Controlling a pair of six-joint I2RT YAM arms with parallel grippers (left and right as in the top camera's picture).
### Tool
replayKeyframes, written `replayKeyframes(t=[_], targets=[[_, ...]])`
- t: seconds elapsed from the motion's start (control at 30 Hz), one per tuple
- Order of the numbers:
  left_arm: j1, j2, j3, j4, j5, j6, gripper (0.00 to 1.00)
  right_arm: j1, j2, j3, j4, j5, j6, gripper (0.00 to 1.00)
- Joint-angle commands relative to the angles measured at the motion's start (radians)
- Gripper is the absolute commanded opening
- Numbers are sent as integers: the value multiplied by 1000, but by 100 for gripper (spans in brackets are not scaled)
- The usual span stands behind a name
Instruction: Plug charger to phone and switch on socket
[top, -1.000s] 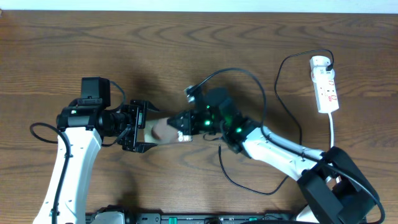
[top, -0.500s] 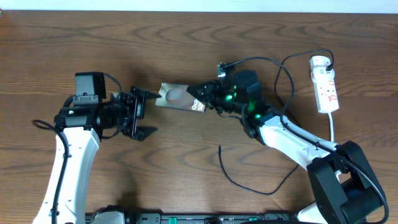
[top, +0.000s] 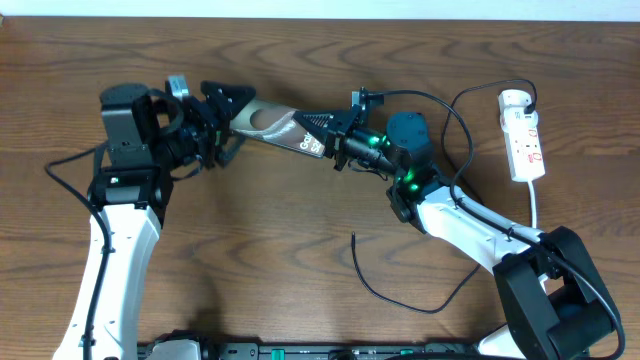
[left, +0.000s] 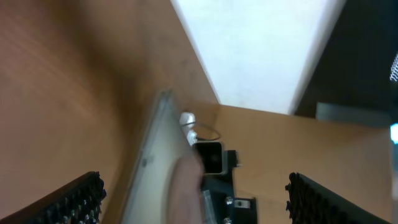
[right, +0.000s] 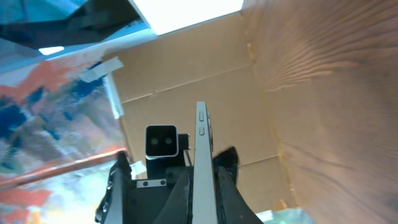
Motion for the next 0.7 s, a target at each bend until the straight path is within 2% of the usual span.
replayKeyframes(t=[0.0,0.13,0.4,0.67], targets=[[2,-8,6,98,55,20,91,8,-7,22,56,32,95,1],[1,-8,6,180,81,7,91,26,-7,22,130,81,115,1],[-23,-7,6,204,79,-14,91,82,-7,23,162,166,122,1],[-65,-5,6,240,27,-126,91,129,-7,23,238,256,102,1]])
